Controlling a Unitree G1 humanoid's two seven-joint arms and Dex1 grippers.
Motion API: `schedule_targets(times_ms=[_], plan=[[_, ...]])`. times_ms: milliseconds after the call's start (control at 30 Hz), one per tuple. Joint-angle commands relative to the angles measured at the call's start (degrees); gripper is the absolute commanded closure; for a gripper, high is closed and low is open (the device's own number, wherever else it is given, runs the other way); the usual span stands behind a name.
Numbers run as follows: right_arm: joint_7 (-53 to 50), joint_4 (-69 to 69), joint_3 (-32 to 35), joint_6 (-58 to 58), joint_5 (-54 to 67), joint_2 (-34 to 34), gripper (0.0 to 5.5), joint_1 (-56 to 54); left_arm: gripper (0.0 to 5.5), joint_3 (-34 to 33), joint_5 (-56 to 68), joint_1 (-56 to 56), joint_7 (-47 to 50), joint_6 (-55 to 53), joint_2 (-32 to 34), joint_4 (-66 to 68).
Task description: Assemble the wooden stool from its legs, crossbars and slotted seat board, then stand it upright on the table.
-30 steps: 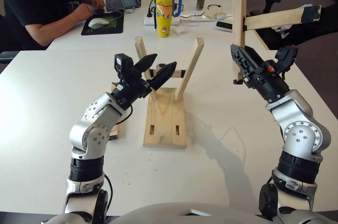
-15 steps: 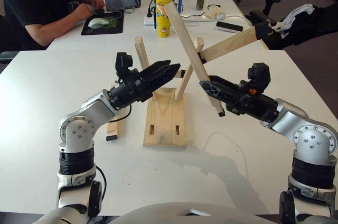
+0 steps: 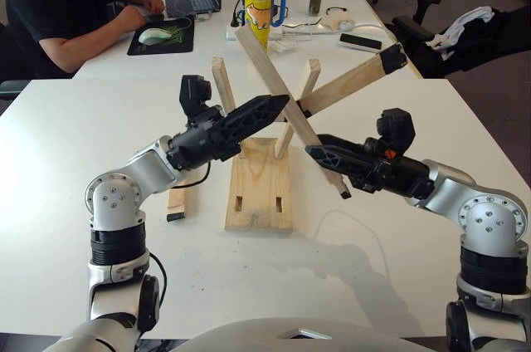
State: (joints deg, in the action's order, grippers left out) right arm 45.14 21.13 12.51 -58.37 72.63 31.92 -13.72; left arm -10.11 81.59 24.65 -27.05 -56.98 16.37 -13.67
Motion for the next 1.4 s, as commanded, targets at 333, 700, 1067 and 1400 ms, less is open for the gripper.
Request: schedule_targets(times_ms=[333,700,1067,1400], plan=[[5.4,0.0,-0.8,-3.1,1.7,5.7,3.41,1.8,0.64,-0.4,2.7,2.6,-0.5,-1.4,3.5,2.4],[6.8,0.1,-1.2,-4.3,2.2,7.8,3.41,1.9,1.85,-0.4,2.2,2.1,-2.9,-3.3,6.6,3.6],[7.3,-1.1,-1.7,-3.9,2.0,8.3,3.41,0.7,3.48,0.9,0.5,1.6,-7.2,-5.4,10.0,3.6],[9.3,-1.1,-2.7,-3.1,-1.1,9.2,2.49,1.5,3.48,-0.1,-2.8,1.4,-9.9,-4.7,11.8,5.0]])
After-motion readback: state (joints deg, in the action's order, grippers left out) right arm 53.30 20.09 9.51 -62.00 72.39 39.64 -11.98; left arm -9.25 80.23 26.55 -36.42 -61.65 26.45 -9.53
